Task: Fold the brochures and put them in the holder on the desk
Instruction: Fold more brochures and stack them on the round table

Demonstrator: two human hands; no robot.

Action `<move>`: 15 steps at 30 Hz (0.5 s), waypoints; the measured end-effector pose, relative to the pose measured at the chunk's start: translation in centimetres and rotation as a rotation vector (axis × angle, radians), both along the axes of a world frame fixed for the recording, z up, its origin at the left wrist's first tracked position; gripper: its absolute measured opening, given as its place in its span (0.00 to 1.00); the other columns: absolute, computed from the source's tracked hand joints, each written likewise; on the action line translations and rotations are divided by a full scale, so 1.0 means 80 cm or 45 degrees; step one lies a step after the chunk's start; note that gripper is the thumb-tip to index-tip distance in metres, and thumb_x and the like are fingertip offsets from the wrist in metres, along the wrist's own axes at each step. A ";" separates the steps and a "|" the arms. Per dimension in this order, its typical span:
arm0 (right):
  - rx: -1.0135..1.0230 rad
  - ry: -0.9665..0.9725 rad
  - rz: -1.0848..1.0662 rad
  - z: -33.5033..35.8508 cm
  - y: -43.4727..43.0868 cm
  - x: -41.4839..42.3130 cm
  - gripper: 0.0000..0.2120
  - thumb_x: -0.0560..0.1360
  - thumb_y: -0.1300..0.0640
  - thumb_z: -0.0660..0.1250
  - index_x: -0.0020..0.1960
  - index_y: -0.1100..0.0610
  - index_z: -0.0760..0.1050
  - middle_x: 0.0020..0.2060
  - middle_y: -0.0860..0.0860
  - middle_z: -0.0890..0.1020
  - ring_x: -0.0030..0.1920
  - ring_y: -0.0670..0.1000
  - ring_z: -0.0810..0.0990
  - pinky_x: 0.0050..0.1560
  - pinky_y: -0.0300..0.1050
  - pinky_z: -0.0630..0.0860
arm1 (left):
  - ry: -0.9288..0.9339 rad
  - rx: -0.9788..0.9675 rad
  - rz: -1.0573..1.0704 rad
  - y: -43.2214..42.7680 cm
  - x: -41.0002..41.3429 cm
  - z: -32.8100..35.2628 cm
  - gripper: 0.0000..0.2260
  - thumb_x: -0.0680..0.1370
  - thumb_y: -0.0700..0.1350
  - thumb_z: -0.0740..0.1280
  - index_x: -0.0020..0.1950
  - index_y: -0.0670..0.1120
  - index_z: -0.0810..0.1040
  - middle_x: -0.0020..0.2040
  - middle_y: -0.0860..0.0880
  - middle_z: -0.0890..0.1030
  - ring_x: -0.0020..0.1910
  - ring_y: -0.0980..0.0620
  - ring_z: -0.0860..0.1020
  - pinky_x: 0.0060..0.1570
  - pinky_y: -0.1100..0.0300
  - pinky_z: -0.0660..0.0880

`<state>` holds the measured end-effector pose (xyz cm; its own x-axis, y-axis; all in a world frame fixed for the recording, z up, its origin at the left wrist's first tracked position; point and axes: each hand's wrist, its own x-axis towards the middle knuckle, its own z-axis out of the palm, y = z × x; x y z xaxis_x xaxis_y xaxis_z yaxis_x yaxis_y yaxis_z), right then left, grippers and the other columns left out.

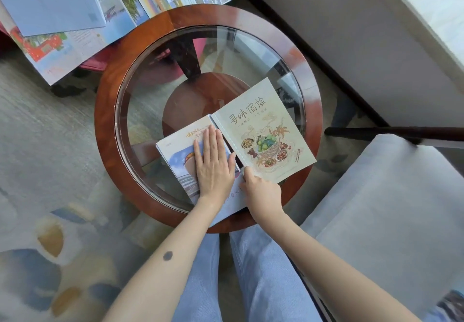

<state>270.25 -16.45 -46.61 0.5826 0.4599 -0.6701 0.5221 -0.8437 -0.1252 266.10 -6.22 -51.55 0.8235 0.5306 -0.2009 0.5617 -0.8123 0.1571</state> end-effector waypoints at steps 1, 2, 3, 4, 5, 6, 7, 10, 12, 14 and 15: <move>-0.007 -0.003 0.000 -0.001 0.000 0.001 0.05 0.79 0.65 0.51 0.50 0.55 0.60 0.34 0.52 0.70 0.31 0.55 0.67 0.25 0.41 0.50 | 0.015 0.017 0.019 -0.002 0.002 -0.002 0.26 0.80 0.51 0.50 0.73 0.36 0.61 0.73 0.39 0.64 0.73 0.43 0.63 0.70 0.42 0.57; -0.009 -0.006 -0.005 -0.003 -0.002 0.001 0.05 0.79 0.64 0.51 0.49 0.55 0.57 0.34 0.51 0.70 0.31 0.54 0.67 0.25 0.41 0.50 | 0.027 0.033 0.026 -0.004 0.003 -0.004 0.26 0.80 0.51 0.50 0.73 0.37 0.62 0.73 0.39 0.64 0.73 0.44 0.63 0.70 0.42 0.57; -0.011 -0.004 -0.010 -0.005 -0.003 0.000 0.05 0.79 0.63 0.51 0.49 0.54 0.57 0.34 0.51 0.70 0.31 0.54 0.67 0.25 0.42 0.50 | 0.033 0.045 0.024 -0.005 0.003 -0.007 0.26 0.80 0.51 0.50 0.73 0.37 0.61 0.73 0.40 0.65 0.73 0.44 0.63 0.70 0.42 0.56; -0.009 0.000 -0.018 -0.006 -0.004 -0.001 0.04 0.80 0.63 0.51 0.49 0.55 0.58 0.34 0.51 0.70 0.31 0.54 0.67 0.25 0.41 0.51 | 0.033 0.052 0.020 -0.005 0.003 -0.009 0.26 0.80 0.51 0.49 0.73 0.37 0.61 0.73 0.40 0.64 0.73 0.44 0.63 0.70 0.42 0.56; -0.008 0.008 -0.027 -0.006 -0.005 -0.001 0.03 0.80 0.62 0.51 0.50 0.55 0.60 0.34 0.51 0.70 0.30 0.54 0.67 0.25 0.41 0.51 | 0.031 0.056 0.018 -0.005 0.003 -0.011 0.26 0.80 0.51 0.49 0.73 0.37 0.61 0.73 0.40 0.64 0.73 0.44 0.62 0.70 0.42 0.55; -0.009 0.010 -0.030 -0.006 -0.006 -0.001 0.03 0.80 0.62 0.52 0.50 0.55 0.60 0.34 0.51 0.71 0.31 0.54 0.68 0.25 0.41 0.51 | 0.031 0.058 0.016 -0.005 0.002 -0.012 0.26 0.80 0.51 0.49 0.73 0.37 0.61 0.73 0.40 0.64 0.73 0.44 0.62 0.71 0.42 0.55; -0.018 0.009 -0.027 -0.007 -0.006 -0.001 0.03 0.80 0.61 0.52 0.49 0.54 0.58 0.34 0.51 0.71 0.31 0.55 0.68 0.25 0.41 0.51 | 0.031 0.058 0.015 -0.006 0.002 -0.012 0.26 0.80 0.51 0.49 0.73 0.37 0.61 0.73 0.40 0.64 0.73 0.44 0.62 0.71 0.42 0.55; -0.035 0.024 -0.012 -0.005 -0.006 0.001 0.02 0.80 0.59 0.53 0.50 0.54 0.59 0.34 0.51 0.71 0.32 0.55 0.69 0.25 0.42 0.51 | 0.041 0.060 0.017 -0.004 0.001 -0.009 0.26 0.80 0.52 0.49 0.73 0.37 0.61 0.73 0.40 0.64 0.73 0.44 0.62 0.70 0.42 0.57; -0.050 0.018 0.005 -0.003 -0.005 0.001 0.05 0.80 0.59 0.53 0.55 0.56 0.63 0.34 0.51 0.71 0.32 0.56 0.71 0.25 0.42 0.52 | 0.026 0.028 -0.008 -0.002 0.001 -0.004 0.26 0.80 0.52 0.49 0.73 0.37 0.61 0.73 0.39 0.64 0.73 0.44 0.62 0.70 0.42 0.58; -0.036 0.020 0.007 -0.003 -0.004 0.001 0.08 0.80 0.58 0.53 0.58 0.57 0.64 0.35 0.52 0.75 0.35 0.58 0.77 0.27 0.42 0.56 | -0.032 -0.047 -0.017 0.005 -0.005 -0.002 0.26 0.81 0.52 0.50 0.74 0.36 0.58 0.74 0.38 0.62 0.73 0.42 0.61 0.71 0.43 0.58; -0.017 0.027 -0.009 -0.003 -0.004 0.001 0.08 0.80 0.57 0.53 0.58 0.57 0.64 0.37 0.53 0.78 0.38 0.59 0.79 0.29 0.42 0.59 | -0.058 -0.067 0.017 0.012 -0.012 -0.002 0.26 0.81 0.51 0.49 0.74 0.36 0.57 0.74 0.38 0.61 0.74 0.42 0.59 0.72 0.43 0.57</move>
